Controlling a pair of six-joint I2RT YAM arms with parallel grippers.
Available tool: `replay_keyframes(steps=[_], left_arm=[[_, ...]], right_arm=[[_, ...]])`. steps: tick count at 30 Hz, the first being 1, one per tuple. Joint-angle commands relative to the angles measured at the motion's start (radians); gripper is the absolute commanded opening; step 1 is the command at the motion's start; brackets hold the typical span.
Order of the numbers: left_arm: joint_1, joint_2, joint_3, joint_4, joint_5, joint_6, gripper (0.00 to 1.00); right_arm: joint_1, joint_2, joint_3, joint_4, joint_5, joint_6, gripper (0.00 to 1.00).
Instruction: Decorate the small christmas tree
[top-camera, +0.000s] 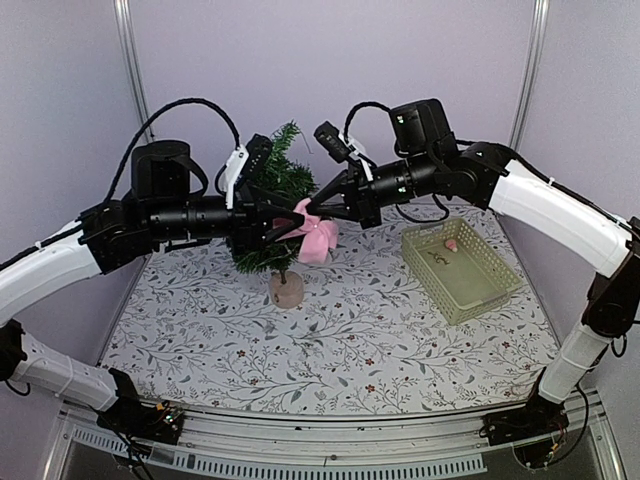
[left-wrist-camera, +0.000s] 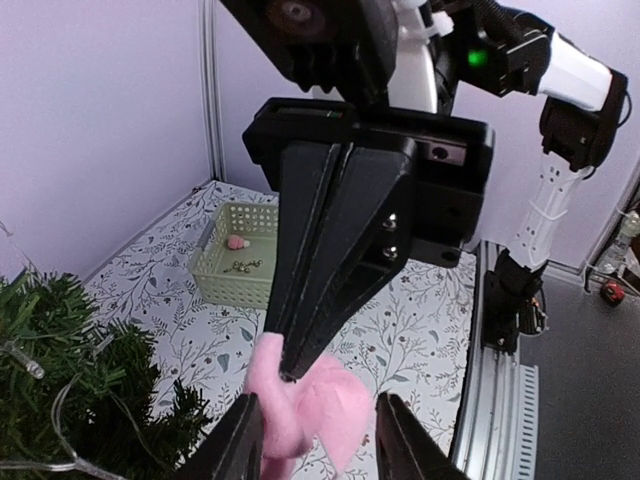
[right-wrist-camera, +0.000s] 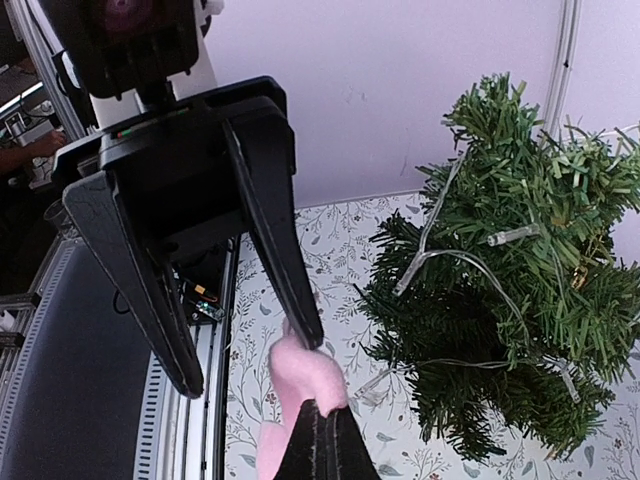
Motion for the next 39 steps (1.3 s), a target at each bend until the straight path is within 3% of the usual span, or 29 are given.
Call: replay_keyframes(steps=[1,5,8,13,18,19,21,22,23,26,33,39], left_arm=[[-0.025,0.026,0.033,-0.035,-0.009,0.034,0.39],[-0.029,0.035,0.035,-0.056,-0.062,0.050,0.33],[-0.032,0.043,0.041,-0.087,-0.073,0.052,0.17],[-0.036,0.030,0.022,-0.098,-0.081,0.063,0.00],[-0.035,-0.036,-0.053,-0.014,-0.117,-0.004,0.00],[-0.034,-0.060,-0.079,0.011,-0.128,-0.021,0.00],[-0.028,-0.111,-0.123,0.052,-0.164,-0.051,0.00],[-0.023,-0.135,-0.139,0.062,-0.179,-0.068,0.00],[-0.016,-0.158,-0.153,0.068,-0.186,-0.076,0.00],[0.027,-0.240,-0.189,0.068,-0.192,-0.095,0.00],[0.242,-0.427,-0.257,0.058,-0.129,-0.143,0.00],[0.400,-0.439,-0.270,0.042,-0.018,-0.161,0.00]], right_arm=[[0.020,0.011,0.032,-0.025,0.013,-0.037,0.00],[0.035,0.006,0.030,-0.033,0.010,-0.059,0.00],[0.037,0.006,0.032,-0.032,0.014,-0.062,0.00],[0.038,0.005,0.037,-0.021,0.014,-0.065,0.00],[0.036,0.006,0.040,-0.006,0.024,-0.059,0.00],[0.036,0.006,0.042,0.001,0.042,-0.051,0.03],[0.037,0.005,0.045,0.012,0.084,-0.032,0.25],[0.037,0.002,0.046,0.021,0.115,-0.025,0.47],[0.037,-0.002,0.046,0.030,0.134,-0.018,0.58],[0.035,-0.019,0.037,0.067,0.179,0.006,0.78],[0.011,-0.056,-0.007,0.132,0.200,0.055,0.98],[-0.028,-0.073,-0.044,0.168,0.194,0.125,0.99]])
